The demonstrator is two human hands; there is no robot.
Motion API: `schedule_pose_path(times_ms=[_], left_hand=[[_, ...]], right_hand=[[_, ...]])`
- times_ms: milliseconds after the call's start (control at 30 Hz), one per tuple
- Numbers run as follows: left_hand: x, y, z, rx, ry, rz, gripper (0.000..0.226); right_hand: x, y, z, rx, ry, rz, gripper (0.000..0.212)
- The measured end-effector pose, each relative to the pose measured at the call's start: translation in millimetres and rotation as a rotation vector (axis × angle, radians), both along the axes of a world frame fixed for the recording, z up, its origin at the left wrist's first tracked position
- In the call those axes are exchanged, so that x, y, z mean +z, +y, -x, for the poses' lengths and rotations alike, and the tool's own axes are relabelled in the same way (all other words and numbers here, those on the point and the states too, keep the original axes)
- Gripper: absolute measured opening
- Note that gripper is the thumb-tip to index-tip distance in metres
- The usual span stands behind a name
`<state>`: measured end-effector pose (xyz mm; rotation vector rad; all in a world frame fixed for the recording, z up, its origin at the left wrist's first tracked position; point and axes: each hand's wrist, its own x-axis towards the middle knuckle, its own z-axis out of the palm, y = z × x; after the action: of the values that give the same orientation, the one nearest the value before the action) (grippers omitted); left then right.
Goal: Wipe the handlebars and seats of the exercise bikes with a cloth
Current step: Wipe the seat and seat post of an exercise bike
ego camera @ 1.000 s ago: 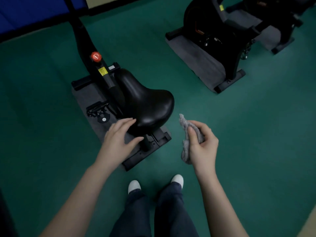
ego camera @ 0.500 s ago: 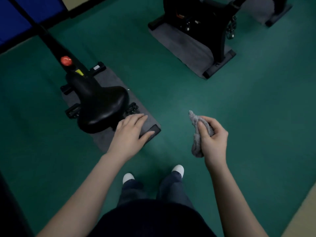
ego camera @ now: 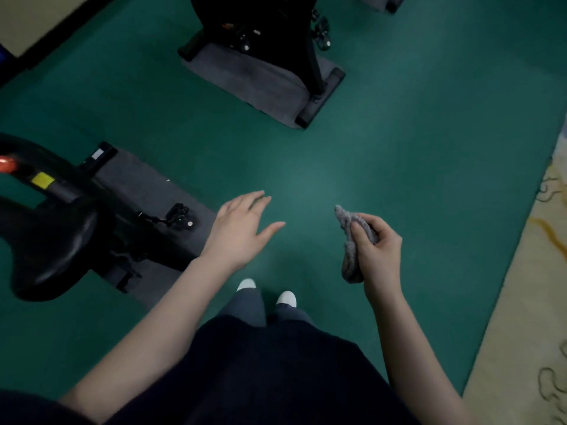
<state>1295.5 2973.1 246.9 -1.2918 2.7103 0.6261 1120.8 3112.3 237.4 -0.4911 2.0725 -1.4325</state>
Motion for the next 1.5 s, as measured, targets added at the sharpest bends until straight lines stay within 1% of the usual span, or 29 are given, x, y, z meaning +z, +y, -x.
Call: schedule_pose_path(times_ms=[100,267,500,633,767,900,1067,1267,1400,1500], left_hand=[[2.6,-18.9,23.7,-0.028,-0.011,0.019,0.064],[-1.7,-63.1,69.7,-0.043,-0.018,0.031,0.064],[-9.9,-157.7,144.2,-0.078,-0.029,0.028,0.066],[-3.7,-219.0,187.1,-0.091,-0.019,0.028,0.065],[3.6,-265.8,227.1,-0.089,-0.017,0.021,0.066],[5.8,-291.4,261.5,-0.070,0.008,0.003,0.066],[-1.0,-316.4,307.3,-0.041,-0.028,-0.027,0.066],[-2.0,-345.3,389.2,0.047,-0.024,0.002,0.066],[7.2,-358.6,455.4,0.059,0.010,0.014,0.064],[12.2,-369.9,493.0,0.077,0.021,0.022,0.063]], right_hand=[[-1.5,-1.8,22.0,-0.067,-0.021,0.001,0.018],[-1.5,-32.1,62.3,-0.101,0.000,-0.008,0.014],[8.1,-137.1,141.9,-0.082,0.051,0.002,0.016],[24.4,-199.1,188.3,-0.063,0.107,0.016,0.013],[35.9,-238.6,226.2,-0.075,0.139,0.040,0.013],[36.3,-259.8,261.6,-0.100,0.121,0.023,0.015],[31.4,-288.2,318.9,-0.119,0.101,0.029,0.018],[31.4,-330.0,416.9,-0.057,0.095,0.070,0.025],[40.3,-355.6,484.4,-0.016,0.095,0.094,0.024],[42.9,-375.1,520.9,0.060,0.081,0.095,0.023]])
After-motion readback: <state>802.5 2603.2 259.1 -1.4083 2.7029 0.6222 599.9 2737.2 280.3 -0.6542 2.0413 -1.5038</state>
